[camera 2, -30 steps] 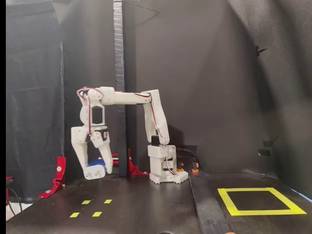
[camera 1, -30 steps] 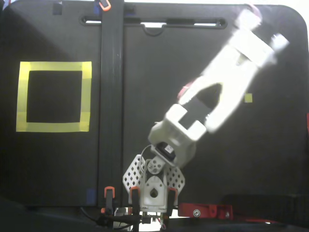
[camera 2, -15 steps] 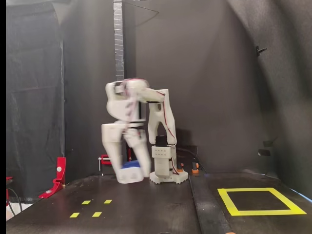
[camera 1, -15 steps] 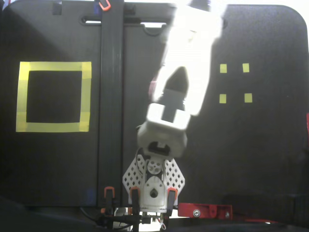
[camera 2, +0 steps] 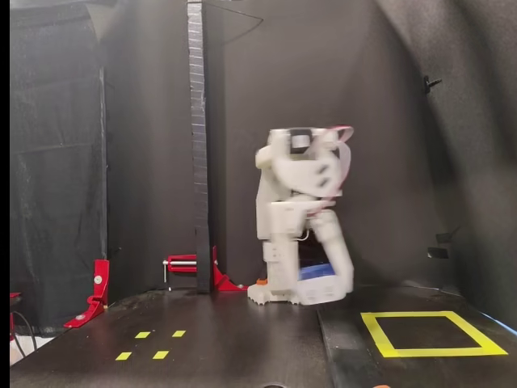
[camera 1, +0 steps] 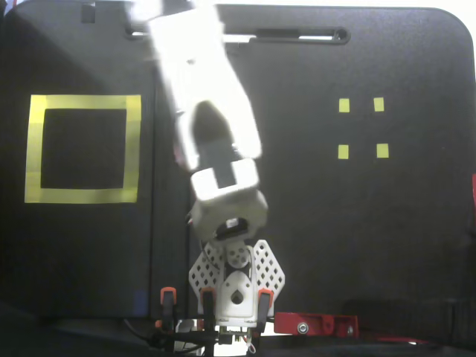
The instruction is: Grasp the block and place it in the designated area.
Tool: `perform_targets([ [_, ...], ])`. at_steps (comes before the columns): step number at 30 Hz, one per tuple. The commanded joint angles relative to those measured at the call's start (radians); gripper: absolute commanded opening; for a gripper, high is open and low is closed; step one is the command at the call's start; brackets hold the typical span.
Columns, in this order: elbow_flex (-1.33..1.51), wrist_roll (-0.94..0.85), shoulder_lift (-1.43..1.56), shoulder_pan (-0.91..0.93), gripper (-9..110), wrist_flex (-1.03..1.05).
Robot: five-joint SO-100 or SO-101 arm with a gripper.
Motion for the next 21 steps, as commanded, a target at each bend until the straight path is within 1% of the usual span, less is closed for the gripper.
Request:
perform_targets([
  [1, -0.023, 0.063, 0.018, -0.086, 20, -0.002],
  [10, -0.025, 0.244, -0.015, -0.304, 20, 0.000],
  [21, -0.025, 0.360, -0.021, -0.454, 20, 0.006],
])
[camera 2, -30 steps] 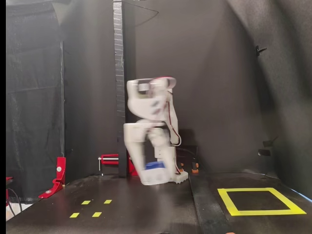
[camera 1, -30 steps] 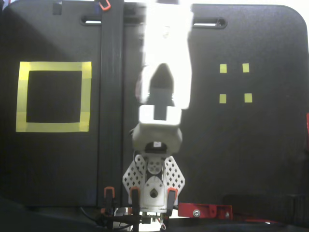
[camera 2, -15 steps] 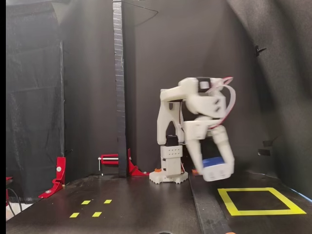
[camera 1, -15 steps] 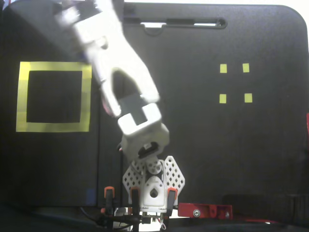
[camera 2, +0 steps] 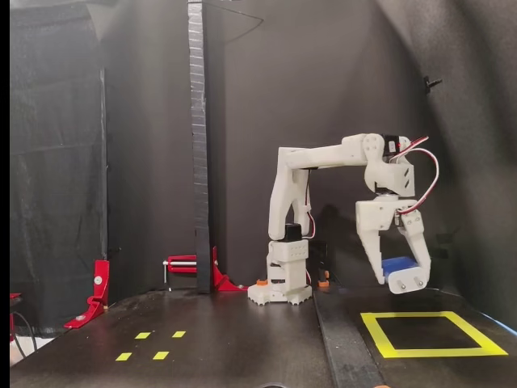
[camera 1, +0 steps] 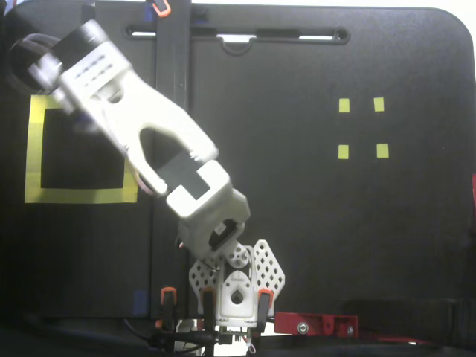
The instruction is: Grasp the block and place it in the designated area.
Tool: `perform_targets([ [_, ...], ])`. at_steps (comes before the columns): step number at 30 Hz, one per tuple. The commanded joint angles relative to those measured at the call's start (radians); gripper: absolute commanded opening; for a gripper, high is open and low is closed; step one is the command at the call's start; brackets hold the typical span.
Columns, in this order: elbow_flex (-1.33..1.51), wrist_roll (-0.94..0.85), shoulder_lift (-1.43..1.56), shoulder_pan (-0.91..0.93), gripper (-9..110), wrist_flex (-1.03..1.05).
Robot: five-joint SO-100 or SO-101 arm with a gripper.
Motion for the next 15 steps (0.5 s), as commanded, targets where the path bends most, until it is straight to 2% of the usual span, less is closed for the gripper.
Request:
perform_targets([
  [1, -0.025, 0.020, 0.008, -0.021, 20, 0.008],
  [15, -0.025, 0.028, -0.064, -0.046, 20, -0.015],
])
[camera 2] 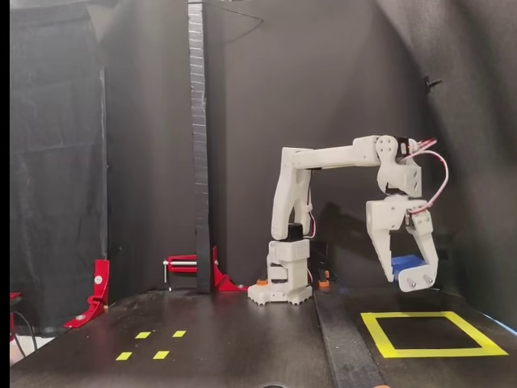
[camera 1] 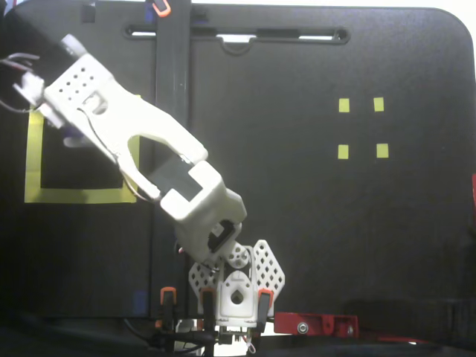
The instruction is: Grasp the block and place it in the designated area.
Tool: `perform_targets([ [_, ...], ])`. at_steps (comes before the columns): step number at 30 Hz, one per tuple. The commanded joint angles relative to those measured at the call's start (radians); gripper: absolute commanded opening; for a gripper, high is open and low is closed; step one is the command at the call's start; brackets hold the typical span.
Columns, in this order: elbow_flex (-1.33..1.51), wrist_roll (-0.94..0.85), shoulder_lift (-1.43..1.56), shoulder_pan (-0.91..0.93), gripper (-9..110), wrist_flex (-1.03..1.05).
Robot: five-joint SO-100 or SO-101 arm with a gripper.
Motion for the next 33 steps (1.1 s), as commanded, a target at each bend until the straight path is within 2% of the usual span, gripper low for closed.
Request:
perform_targets([
  [1, -0.025, 0.009, -0.028, -0.005, 20, -0.018],
  [17, -0.026, 0.026, -0.256, -0.021, 20, -0.150],
  [33, -0.026, 0.021, -0.308, -0.023, 20, -0.169],
])
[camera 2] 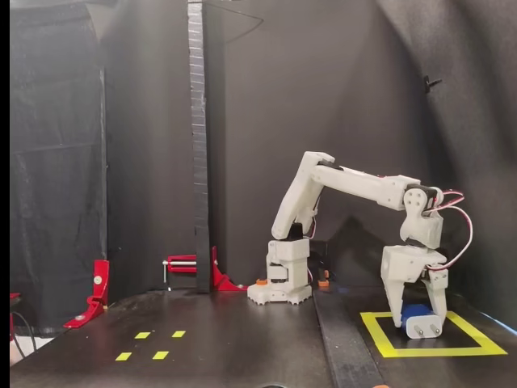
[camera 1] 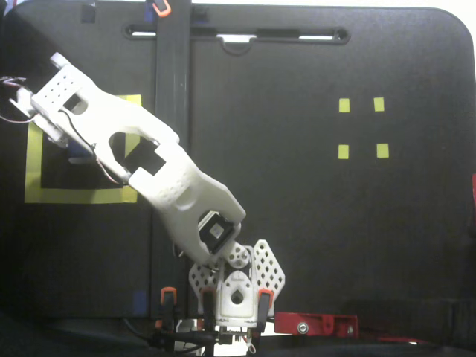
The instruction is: Grasp the block and place it in the designated area.
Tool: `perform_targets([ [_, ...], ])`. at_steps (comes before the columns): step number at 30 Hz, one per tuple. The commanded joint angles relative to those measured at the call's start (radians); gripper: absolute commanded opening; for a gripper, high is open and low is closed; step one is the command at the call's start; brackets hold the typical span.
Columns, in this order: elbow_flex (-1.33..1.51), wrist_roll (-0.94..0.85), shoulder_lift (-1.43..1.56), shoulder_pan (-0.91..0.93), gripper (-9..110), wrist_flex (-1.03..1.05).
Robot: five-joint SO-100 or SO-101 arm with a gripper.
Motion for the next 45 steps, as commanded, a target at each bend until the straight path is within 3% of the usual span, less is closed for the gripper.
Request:
perform_targets([
  [1, -0.015, 0.003, -0.003, 0.005, 20, -0.011],
  [11, -0.015, 0.003, 0.017, 0.011, 21, -0.008],
  [17, -0.015, -0.011, 0.026, 0.012, 48, 0.006],
  [31, -0.015, -0.028, 0.051, 0.012, 49, 0.034],
  [45, -0.017, -0.038, 0.308, 0.023, 49, 0.195],
])
